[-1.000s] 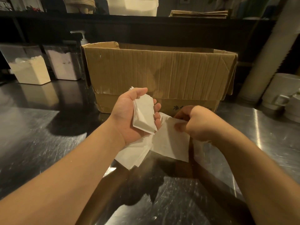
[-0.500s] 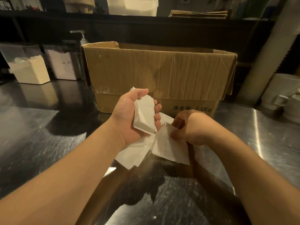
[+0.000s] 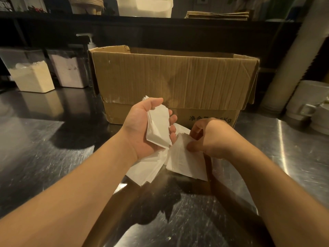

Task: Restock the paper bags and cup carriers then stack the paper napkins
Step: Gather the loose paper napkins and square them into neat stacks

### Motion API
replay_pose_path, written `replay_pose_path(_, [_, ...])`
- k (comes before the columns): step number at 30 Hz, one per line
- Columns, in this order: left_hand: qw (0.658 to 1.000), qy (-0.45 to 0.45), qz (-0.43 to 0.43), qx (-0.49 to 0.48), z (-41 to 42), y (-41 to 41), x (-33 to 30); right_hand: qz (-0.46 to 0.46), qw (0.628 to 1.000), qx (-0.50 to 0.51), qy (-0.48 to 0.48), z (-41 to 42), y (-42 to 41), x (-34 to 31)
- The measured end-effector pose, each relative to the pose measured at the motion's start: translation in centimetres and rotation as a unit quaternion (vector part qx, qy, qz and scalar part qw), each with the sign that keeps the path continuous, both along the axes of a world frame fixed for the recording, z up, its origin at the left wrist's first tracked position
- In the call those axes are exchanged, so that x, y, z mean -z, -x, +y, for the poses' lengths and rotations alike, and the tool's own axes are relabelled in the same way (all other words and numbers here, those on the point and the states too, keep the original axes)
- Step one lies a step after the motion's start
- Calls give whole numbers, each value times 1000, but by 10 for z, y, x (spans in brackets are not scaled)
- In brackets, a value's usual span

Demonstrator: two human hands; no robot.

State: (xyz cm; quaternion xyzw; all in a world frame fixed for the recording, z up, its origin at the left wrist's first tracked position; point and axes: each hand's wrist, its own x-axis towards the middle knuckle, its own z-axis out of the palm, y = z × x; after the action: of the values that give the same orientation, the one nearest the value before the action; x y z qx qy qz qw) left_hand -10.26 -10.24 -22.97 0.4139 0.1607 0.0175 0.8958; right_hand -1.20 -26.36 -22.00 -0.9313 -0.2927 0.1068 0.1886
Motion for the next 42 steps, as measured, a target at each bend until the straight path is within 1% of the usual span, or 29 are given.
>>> replay_pose_path(4, [1000, 2, -2, 0, -1, 0, 0, 14, 1000, -4, -4, 1, -2, -3])
replay_pose_path(5, [1000, 1, -3, 0, 0, 0, 0, 10, 1000, -10, -24, -1, -3, -1])
replay_pose_path(7, [1000, -4, -3, -7, 2, 0, 0, 10, 995, -15, -94, -6, -5, 0])
replay_pose_path(8, [1000, -8, -3, -11, 3, 0, 0, 27, 991, -16, -133, -9, -5, -2])
replay_pose_path(10, [1000, -18, -10, -18, 4, 1, -2, 93, 976, -39, -195, -17, -4, -8])
replay_pose_path(13, [999, -28, -31, -24, 4, 1, -4, 202, 939, -129, -247, -27, 0, -16])
replay_pose_path(15, [998, -41, -43, -8, 3, 0, -5, 239, 914, -173, -278, -28, 4, -17])
replay_pose_path(17, [996, -61, -46, 46, 1, 1, -4, 250, 894, -188, -320, -27, 5, -16])
replay_pose_path(20, [986, -85, -58, 128, -4, 4, -1, 231, 877, -161, -390, -21, 5, -11])
replay_pose_path(22, [983, -98, -63, 146, -6, 2, 3, 214, 876, -138, -410, -17, 6, -8])
replay_pose_path(25, [980, -87, -67, 168, -5, -2, 8, 214, 868, -105, -436, -13, 9, -6])
replay_pose_path(27, [978, -78, -68, 179, -5, -2, 12, 195, 868, -82, -450, -12, 9, -5])
replay_pose_path(30, [980, -88, -69, 164, -9, 1, 9, 168, 871, -58, -458, -10, 10, -3])
replay_pose_path(34, [986, -49, -44, 153, -9, 4, 7, 105, 898, -47, -426, -5, 10, 0])
replay_pose_path(37, [988, -57, -44, 134, -10, 4, 6, 89, 907, -82, -403, -4, 11, 2])
replay_pose_path(42, [990, -37, -45, 127, -10, 7, 1, 76, 923, -199, -321, -9, 8, 6])
